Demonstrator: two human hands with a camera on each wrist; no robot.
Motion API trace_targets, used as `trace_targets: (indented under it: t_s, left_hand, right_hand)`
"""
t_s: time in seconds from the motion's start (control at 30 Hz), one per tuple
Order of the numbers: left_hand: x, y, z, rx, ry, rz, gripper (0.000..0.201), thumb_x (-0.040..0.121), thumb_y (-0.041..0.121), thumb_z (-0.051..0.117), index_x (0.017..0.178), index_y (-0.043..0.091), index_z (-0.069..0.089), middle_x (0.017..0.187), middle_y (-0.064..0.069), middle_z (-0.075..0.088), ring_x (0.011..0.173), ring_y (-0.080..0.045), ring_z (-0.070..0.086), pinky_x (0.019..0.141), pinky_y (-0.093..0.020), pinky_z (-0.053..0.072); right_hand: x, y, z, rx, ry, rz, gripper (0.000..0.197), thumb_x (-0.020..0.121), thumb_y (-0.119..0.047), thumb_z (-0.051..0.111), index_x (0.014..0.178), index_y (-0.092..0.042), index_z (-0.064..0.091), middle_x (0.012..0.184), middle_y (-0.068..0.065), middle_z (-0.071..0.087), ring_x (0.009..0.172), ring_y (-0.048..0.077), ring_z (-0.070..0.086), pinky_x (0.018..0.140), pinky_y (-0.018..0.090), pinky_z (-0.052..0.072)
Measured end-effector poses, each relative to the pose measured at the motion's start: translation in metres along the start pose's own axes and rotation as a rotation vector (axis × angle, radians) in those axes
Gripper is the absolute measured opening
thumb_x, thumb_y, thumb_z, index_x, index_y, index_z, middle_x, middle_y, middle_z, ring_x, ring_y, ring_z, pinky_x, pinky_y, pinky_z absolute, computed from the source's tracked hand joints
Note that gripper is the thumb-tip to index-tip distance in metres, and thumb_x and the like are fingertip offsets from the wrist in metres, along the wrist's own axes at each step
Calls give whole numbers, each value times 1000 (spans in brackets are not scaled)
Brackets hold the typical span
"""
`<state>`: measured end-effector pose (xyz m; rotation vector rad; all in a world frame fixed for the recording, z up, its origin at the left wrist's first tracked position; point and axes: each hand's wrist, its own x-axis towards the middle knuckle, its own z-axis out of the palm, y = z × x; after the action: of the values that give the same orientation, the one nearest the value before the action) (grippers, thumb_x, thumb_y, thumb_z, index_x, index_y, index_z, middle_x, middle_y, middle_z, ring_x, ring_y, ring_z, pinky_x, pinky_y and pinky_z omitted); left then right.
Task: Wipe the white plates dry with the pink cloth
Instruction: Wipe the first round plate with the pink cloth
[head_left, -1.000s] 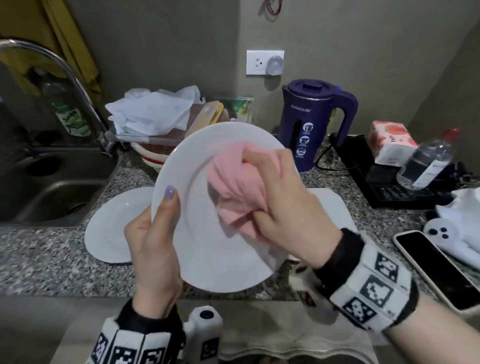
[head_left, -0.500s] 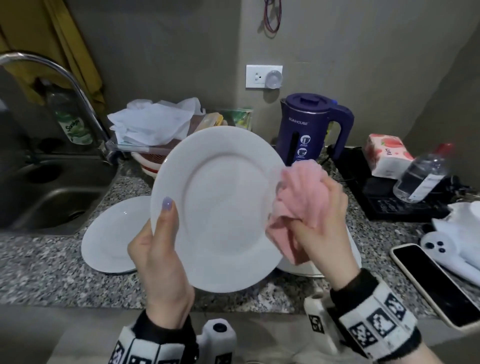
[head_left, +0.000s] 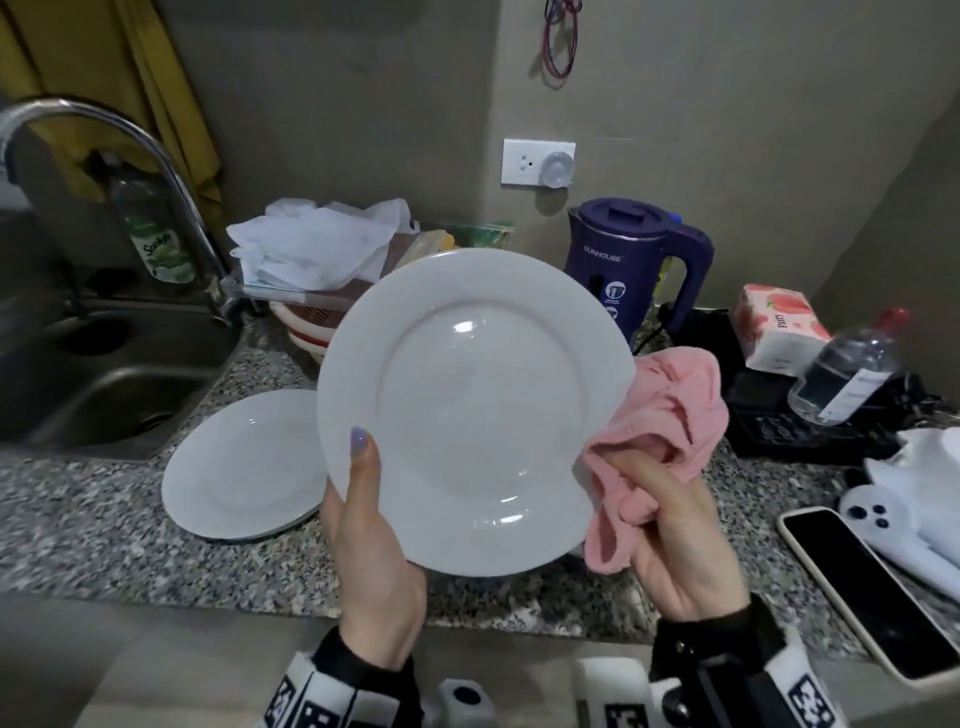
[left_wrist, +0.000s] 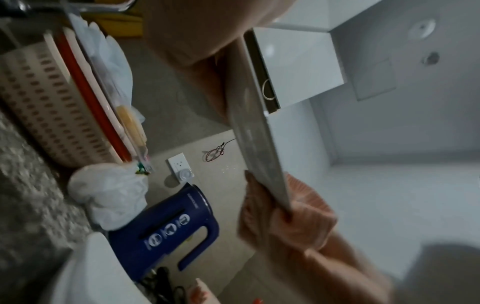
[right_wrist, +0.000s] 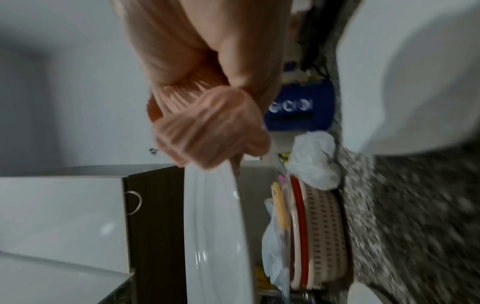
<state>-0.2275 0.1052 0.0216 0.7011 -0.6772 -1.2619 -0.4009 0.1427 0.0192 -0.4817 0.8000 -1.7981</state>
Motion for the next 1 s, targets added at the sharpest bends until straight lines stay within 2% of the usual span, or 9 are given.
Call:
trace_targets:
  t_s: [0.17,0.27,0.33,0.43,0.57,0.7,0.8,0.87,1.0]
  left_hand:
    - [1,8,-6,273,-270,37,50,97,36,43,145,22,41,140,4,56,129,-14,53,108,-37,43]
    - [13,20,-5,280,-387,-124,45,100,39,42,141,23,46,133,5,62,124,-15,57,106,-40,45]
    - [17,20,-3,213,-348,-234,43,101,41,35,140,28,48,131,7,63,122,-14,59,106,-45,44]
    - [15,9,-4,203,-258,-219,45,99,42,35,140,27,48,132,6,62,120,-13,60,100,-39,50]
    - [16,1,-5,175,-187,-224,44,100,38,40,139,23,50,133,1,62,121,-18,60,96,-36,52]
    - [16,7,-4,128,-81,-168,38,101,33,43,135,20,55,128,-1,65,117,-21,63,100,-47,50]
    - [19,11,-9,148,-28,-101,36,100,30,45,133,19,57,127,1,66,116,-20,63,102,-47,47]
    - [18,14,-10,156,-20,-84,34,100,29,47,129,19,60,124,2,68,114,-19,64,100,-44,49]
    - [14,13,1,171,-39,-63,25,99,23,49,115,16,67,111,1,73,105,-17,69,89,-32,55]
  right_hand:
    - [6,-10,-8,-71,96,67,90,21,-21,96,103,2,65,104,23,66,86,27,67,91,54,47]
    - [8,-10,-17,-51,140,127,85,21,-19,96,98,2,67,105,22,68,92,28,65,97,60,38]
    - [5,-8,-19,-64,150,96,76,40,-12,90,107,9,61,111,26,64,95,29,63,95,53,44]
    - [1,-7,-17,-65,167,3,51,69,6,64,117,18,53,113,31,61,94,30,63,85,36,56]
    - [-7,-7,-9,-225,157,-135,29,71,11,61,99,4,61,88,18,67,78,23,66,70,27,58]
    - [-12,-8,-5,-378,133,-201,73,54,-13,81,119,2,52,100,20,63,87,24,63,77,28,56]
    - [-15,-23,1,-913,193,-435,73,64,8,76,122,-24,47,115,10,55,98,20,58,85,28,52]
    - [-16,-35,13,-1399,179,-644,82,64,8,73,126,-34,39,117,3,38,94,19,47,77,26,47]
    - [-5,-37,51,-1999,-86,-583,78,68,-15,72,132,-36,31,110,1,25,87,34,51,64,39,46]
